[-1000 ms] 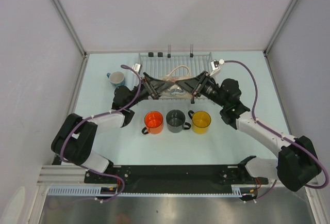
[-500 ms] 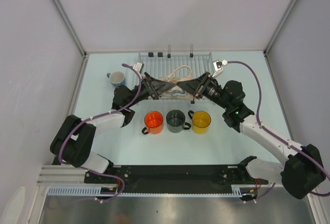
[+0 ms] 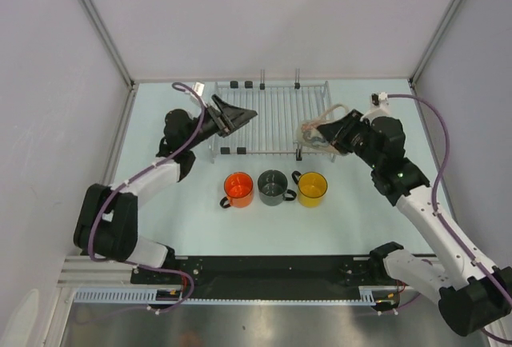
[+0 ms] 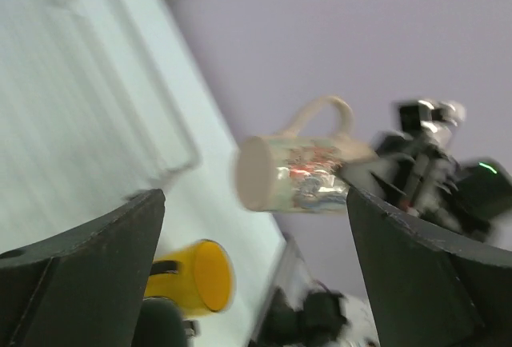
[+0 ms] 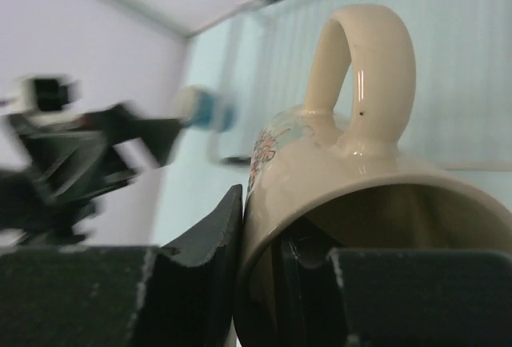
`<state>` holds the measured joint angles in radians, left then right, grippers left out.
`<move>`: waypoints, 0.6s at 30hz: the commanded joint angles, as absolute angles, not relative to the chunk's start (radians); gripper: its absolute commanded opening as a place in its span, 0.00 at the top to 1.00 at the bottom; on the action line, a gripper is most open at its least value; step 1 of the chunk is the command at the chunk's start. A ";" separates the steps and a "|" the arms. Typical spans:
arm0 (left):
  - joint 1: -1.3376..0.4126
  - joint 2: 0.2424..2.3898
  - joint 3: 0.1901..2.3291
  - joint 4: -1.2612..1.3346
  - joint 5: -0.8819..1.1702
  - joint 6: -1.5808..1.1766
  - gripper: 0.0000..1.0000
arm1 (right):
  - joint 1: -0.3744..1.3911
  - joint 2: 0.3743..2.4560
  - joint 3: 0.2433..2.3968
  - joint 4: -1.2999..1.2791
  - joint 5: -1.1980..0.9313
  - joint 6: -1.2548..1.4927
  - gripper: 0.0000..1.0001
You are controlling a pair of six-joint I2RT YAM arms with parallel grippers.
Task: Unload the cups from the dish rack
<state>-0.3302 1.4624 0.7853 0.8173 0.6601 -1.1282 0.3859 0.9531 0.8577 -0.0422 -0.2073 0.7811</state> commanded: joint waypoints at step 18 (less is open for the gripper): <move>-0.377 1.033 0.936 -0.391 -0.196 -0.647 0.00 | 0.147 1.837 1.845 -0.891 0.622 0.703 1.00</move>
<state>-0.3630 1.0828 0.9504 -0.2543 -0.0978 -0.6724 0.2119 1.7309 1.7000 -0.8230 0.6151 0.6552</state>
